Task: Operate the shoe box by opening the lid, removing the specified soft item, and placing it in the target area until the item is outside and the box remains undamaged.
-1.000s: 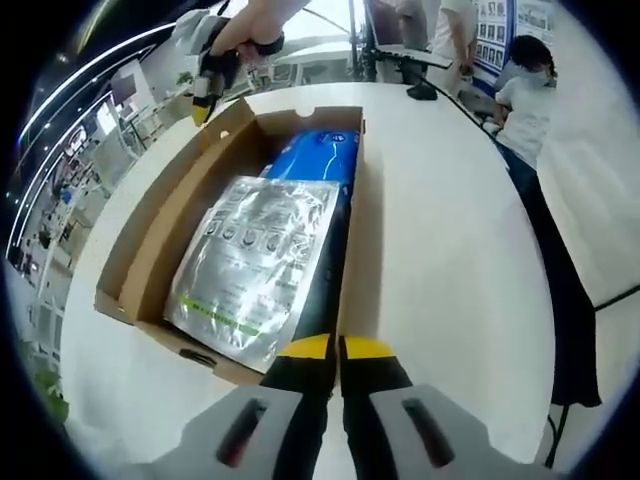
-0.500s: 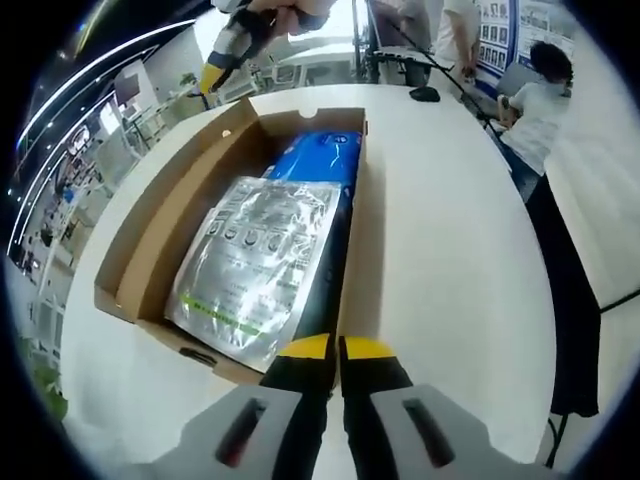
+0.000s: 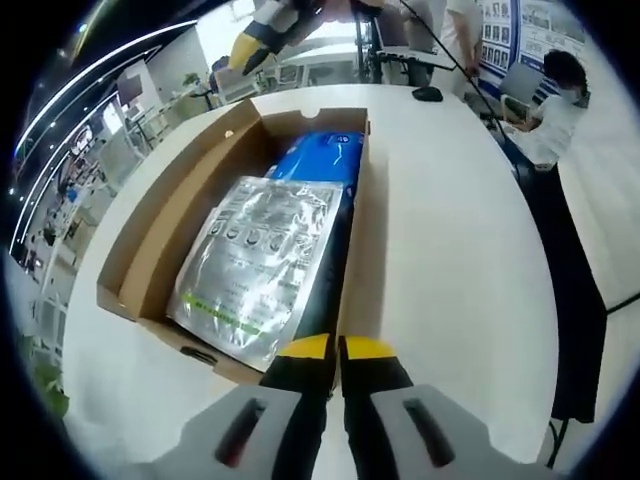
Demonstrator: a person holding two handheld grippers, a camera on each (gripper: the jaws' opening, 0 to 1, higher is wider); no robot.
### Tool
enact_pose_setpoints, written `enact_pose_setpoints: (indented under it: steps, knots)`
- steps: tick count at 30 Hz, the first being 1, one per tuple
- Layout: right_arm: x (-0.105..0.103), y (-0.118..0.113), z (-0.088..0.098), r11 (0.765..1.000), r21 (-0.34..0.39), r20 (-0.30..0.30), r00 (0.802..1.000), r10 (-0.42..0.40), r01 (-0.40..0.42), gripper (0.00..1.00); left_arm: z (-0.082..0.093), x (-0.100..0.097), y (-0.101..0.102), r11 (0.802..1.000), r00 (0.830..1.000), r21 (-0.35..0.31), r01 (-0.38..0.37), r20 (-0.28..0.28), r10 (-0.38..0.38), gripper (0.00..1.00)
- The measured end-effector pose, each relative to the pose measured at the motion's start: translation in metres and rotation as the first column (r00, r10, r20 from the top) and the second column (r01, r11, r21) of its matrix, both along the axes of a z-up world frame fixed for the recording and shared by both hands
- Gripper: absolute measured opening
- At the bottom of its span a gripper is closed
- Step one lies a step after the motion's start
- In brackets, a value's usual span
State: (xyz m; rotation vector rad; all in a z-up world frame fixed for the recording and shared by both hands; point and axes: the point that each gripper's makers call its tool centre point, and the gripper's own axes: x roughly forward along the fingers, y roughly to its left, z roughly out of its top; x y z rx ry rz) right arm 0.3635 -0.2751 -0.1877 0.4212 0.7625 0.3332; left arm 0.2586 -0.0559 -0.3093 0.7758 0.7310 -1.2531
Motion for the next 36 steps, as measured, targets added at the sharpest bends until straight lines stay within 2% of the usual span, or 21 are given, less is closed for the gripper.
enact_pose_setpoints:
  steps: [7,10,11,12,13,16,17,18,21,25,26,27,28,30,32,34,36]
  knots:
    - [-0.015,-0.004,0.007,0.999,0.006,0.009,0.999,0.035,-0.035,0.22,0.000,0.000,0.000,1.000,1.000,-0.003,0.012,0.014,-0.012,0.02]
    - [-0.023,0.000,0.006,0.997,0.018,0.007,0.997,0.074,-0.074,0.25,0.000,0.000,0.000,1.000,1.000,-0.002,0.009,0.010,-0.009,0.02]
    - [-0.031,0.003,0.003,0.991,0.014,-0.008,0.991,0.134,-0.134,0.26,-0.001,0.000,0.000,1.000,1.000,0.000,0.009,0.009,-0.009,0.02]
    - [-0.033,0.003,0.003,0.987,0.002,0.002,0.987,0.159,-0.159,0.27,-0.001,-0.001,0.000,1.000,1.000,0.004,0.010,0.011,-0.010,0.02]
    - [-0.036,0.002,0.002,0.988,-0.004,-0.003,0.988,0.156,-0.156,0.28,-0.001,-0.001,0.000,1.000,1.000,0.005,0.010,0.011,-0.010,0.02]
    - [-0.044,0.004,0.004,0.982,0.001,0.020,0.981,0.190,-0.190,0.26,-0.001,0.000,0.000,1.000,1.000,0.006,0.015,0.011,-0.015,0.01]
    - [-0.046,0.008,0.007,0.974,-0.003,0.062,0.972,0.225,-0.225,0.27,-0.001,0.000,0.000,1.000,1.000,0.005,0.014,0.010,-0.014,0.02]
    - [-0.047,0.008,0.007,0.973,-0.004,0.074,0.970,0.231,-0.231,0.28,-0.001,0.000,0.000,1.000,1.000,0.004,0.014,0.009,-0.014,0.02]
    - [-0.056,0.015,-0.001,0.968,0.055,0.036,0.969,0.244,-0.246,0.32,-0.001,0.000,0.000,1.000,1.000,0.003,0.002,0.009,-0.002,0.02]
    - [-0.062,0.018,-0.012,0.966,0.100,0.011,0.971,0.238,-0.238,0.30,-0.001,0.000,-0.001,1.000,1.000,0.009,0.001,0.010,-0.001,0.02]
    - [-0.062,0.017,-0.015,0.966,0.096,0.011,0.970,0.241,-0.241,0.29,-0.001,0.000,-0.001,1.000,1.000,0.012,0.002,0.010,-0.002,0.02]
    - [-0.060,0.007,-0.023,0.963,0.006,0.031,0.962,0.270,-0.270,0.28,-0.001,-0.001,0.000,1.000,1.000,0.018,0.013,0.014,-0.013,0.02]
    - [-0.059,0.002,-0.026,0.961,-0.043,0.038,0.960,0.276,-0.274,0.27,-0.002,-0.001,0.000,1.000,1.000,0.021,0.022,0.022,-0.023,0.02]
    - [-0.058,0.002,-0.027,0.962,-0.031,0.048,0.961,0.273,-0.272,0.28,-0.002,-0.001,0.000,0.999,0.999,0.021,0.024,0.022,-0.025,0.02]
    - [-0.058,0.001,-0.026,0.963,0.020,0.034,0.962,0.269,-0.270,0.31,-0.002,0.000,0.000,1.000,1.000,0.023,0.022,0.015,-0.022,0.02]
    - [-0.058,0.001,-0.025,0.962,0.012,0.037,0.962,0.271,-0.271,0.34,-0.003,-0.001,0.000,0.999,1.000,0.026,0.022,0.012,-0.022,0.02]
    - [-0.056,0.000,-0.025,0.962,-0.005,0.040,0.961,0.273,-0.273,0.29,-0.003,-0.001,0.000,0.999,1.000,0.030,0.016,0.009,-0.016,0.02]
